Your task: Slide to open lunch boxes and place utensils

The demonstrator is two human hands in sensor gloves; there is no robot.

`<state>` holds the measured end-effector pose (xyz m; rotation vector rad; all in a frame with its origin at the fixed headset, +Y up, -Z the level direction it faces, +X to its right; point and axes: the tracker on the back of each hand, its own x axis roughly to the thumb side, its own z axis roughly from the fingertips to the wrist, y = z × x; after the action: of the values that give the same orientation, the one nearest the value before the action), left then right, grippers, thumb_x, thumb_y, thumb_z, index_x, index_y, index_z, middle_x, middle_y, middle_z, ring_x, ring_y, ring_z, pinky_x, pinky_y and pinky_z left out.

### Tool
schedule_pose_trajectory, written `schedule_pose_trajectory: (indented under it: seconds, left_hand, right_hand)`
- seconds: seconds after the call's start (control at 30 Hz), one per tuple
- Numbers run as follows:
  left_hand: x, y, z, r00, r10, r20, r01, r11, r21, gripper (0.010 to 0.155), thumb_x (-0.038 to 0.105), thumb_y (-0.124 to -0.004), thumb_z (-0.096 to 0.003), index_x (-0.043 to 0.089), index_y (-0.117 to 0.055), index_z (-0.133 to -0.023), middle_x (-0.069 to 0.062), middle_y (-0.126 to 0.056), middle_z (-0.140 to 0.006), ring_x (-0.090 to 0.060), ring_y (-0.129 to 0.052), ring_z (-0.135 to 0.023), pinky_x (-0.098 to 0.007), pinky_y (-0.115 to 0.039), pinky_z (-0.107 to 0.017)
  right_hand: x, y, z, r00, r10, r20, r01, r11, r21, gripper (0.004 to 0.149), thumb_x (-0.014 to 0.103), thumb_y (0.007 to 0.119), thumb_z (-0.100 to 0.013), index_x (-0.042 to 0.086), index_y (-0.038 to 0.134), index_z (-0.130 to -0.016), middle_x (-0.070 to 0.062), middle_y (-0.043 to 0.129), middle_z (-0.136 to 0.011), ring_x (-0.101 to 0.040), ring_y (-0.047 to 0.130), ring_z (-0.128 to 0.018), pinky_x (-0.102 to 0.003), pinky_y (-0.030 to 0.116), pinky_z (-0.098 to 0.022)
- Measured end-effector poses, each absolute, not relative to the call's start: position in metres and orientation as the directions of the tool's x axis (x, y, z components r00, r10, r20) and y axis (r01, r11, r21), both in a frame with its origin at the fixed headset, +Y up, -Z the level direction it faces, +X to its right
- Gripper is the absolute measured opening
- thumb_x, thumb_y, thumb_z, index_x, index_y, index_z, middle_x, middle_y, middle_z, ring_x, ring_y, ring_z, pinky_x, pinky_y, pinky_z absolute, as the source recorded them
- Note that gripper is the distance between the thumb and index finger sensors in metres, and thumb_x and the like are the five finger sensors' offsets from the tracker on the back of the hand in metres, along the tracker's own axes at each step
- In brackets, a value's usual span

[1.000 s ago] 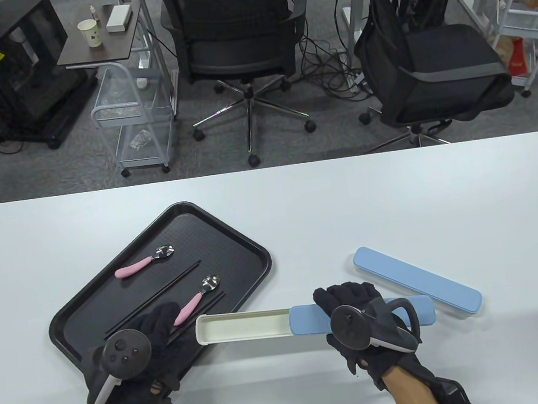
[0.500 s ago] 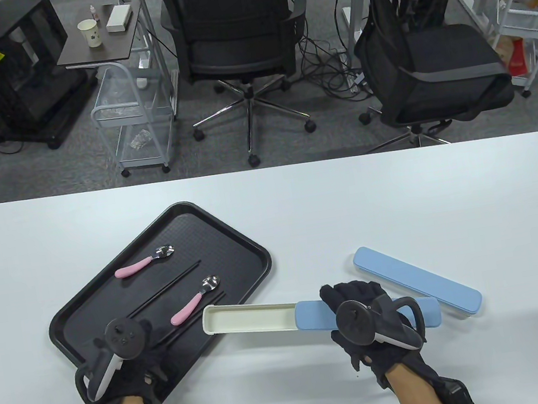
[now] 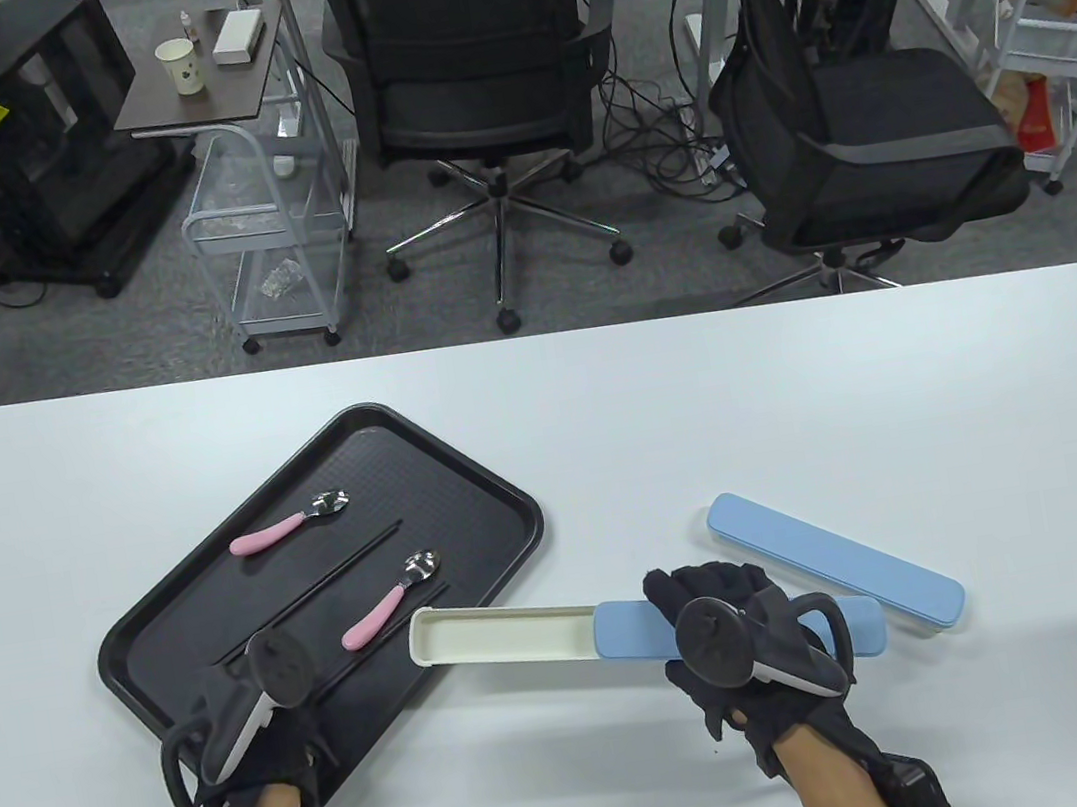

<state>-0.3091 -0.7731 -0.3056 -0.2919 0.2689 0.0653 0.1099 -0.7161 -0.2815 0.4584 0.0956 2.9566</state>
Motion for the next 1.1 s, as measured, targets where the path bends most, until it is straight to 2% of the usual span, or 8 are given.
schedule_pose_trajectory:
  seconds: [0.17,0.37,0.47,0.53,0.7,0.87,1.0,1.1]
  left_hand:
    - [-0.311,-0.774,-0.31,0.961,0.027,-0.276,-0.119,0.94,-0.321,0.048,0.033,-0.087,-0.0472,0.014,-0.078,-0.091,-0.013,-0.08,-0.085,-0.037,-0.067,-0.078,-0.061,-0.033,-0.071]
    - [-0.316,-0.771,-0.314,0.959,0.077,-0.273,-0.173,0.922,-0.347,0.046,0.036,-0.084,-0.0473,0.017,-0.079,-0.089,-0.009,-0.08,-0.087,-0.036,-0.066,-0.082,-0.06,-0.034,-0.071]
    - [-0.318,-0.761,-0.313,0.951,0.152,-0.269,-0.233,0.925,-0.3,0.045,0.035,-0.082,-0.0479,0.018,-0.078,-0.089,-0.01,-0.08,-0.088,-0.036,-0.067,-0.083,-0.06,-0.035,-0.071]
    - [-0.32,-0.747,-0.311,0.941,0.234,-0.247,-0.289,0.931,-0.221,0.045,0.034,-0.081,-0.0479,0.019,-0.078,-0.09,-0.01,-0.08,-0.09,-0.036,-0.068,-0.084,-0.06,-0.036,-0.071]
    - [-0.309,-0.703,-0.302,0.901,0.429,-0.073,-0.432,0.901,-0.043,0.044,0.033,-0.08,-0.0486,0.023,-0.075,-0.092,-0.01,-0.081,-0.092,-0.036,-0.07,-0.084,-0.06,-0.039,-0.071]
    - [-0.285,-0.68,-0.291,0.897,0.421,0.131,-0.427,0.904,0.016,0.043,0.032,-0.08,-0.0483,0.028,-0.076,-0.091,-0.008,-0.079,-0.093,-0.035,-0.07,-0.083,-0.059,-0.041,-0.07]
    - [-0.271,-0.686,-0.285,0.909,0.359,0.212,-0.374,0.927,0.036,0.043,0.032,-0.08,-0.0481,0.032,-0.077,-0.091,-0.006,-0.079,-0.094,-0.034,-0.071,-0.082,-0.058,-0.041,-0.07]
    - [-0.265,-0.694,-0.283,0.93,0.295,0.221,-0.308,0.951,0.026,0.042,0.031,-0.081,-0.0478,0.032,-0.078,-0.09,-0.006,-0.078,-0.094,-0.034,-0.07,-0.082,-0.058,-0.041,-0.07]
  right_hand:
    - [0.11,-0.717,-0.282,-0.942,0.158,0.296,-0.137,-0.986,0.092,0.082,0.04,0.089,-0.044,0.027,0.041,-0.108,-0.009,0.048,-0.109,-0.039,0.052,-0.103,-0.065,0.04,-0.075]
    - [0.11,-0.717,-0.283,-0.942,0.159,0.296,-0.135,-0.986,0.1,0.082,0.039,0.089,-0.044,0.028,0.041,-0.108,-0.009,0.048,-0.109,-0.039,0.051,-0.104,-0.065,0.04,-0.075]
    - [0.11,-0.717,-0.284,-0.942,0.161,0.294,-0.135,-0.985,0.106,0.082,0.039,0.089,-0.044,0.028,0.041,-0.108,-0.009,0.048,-0.109,-0.039,0.052,-0.103,-0.065,0.04,-0.075]
    - [0.111,-0.717,-0.284,-0.943,0.157,0.292,-0.131,-0.986,0.108,0.081,0.039,0.089,-0.044,0.028,0.041,-0.108,-0.009,0.049,-0.109,-0.039,0.052,-0.103,-0.065,0.04,-0.075]
    - [0.113,-0.716,-0.285,-0.947,0.157,0.282,-0.131,-0.985,0.108,0.081,0.04,0.089,-0.044,0.028,0.041,-0.108,-0.009,0.049,-0.108,-0.039,0.053,-0.103,-0.065,0.04,-0.075]
    - [0.118,-0.715,-0.286,-0.949,0.163,0.271,-0.141,-0.985,0.1,0.082,0.04,0.089,-0.044,0.028,0.041,-0.108,-0.009,0.049,-0.108,-0.039,0.053,-0.103,-0.065,0.04,-0.075]
    - [0.121,-0.712,-0.285,-0.948,0.172,0.266,-0.153,-0.984,0.09,0.081,0.039,0.089,-0.044,0.028,0.041,-0.108,-0.009,0.049,-0.108,-0.039,0.052,-0.103,-0.065,0.04,-0.075]
    - [0.121,-0.71,-0.284,-0.947,0.175,0.269,-0.158,-0.984,0.085,0.082,0.039,0.089,-0.044,0.028,0.041,-0.108,-0.009,0.049,-0.109,-0.039,0.052,-0.103,-0.065,0.04,-0.075]
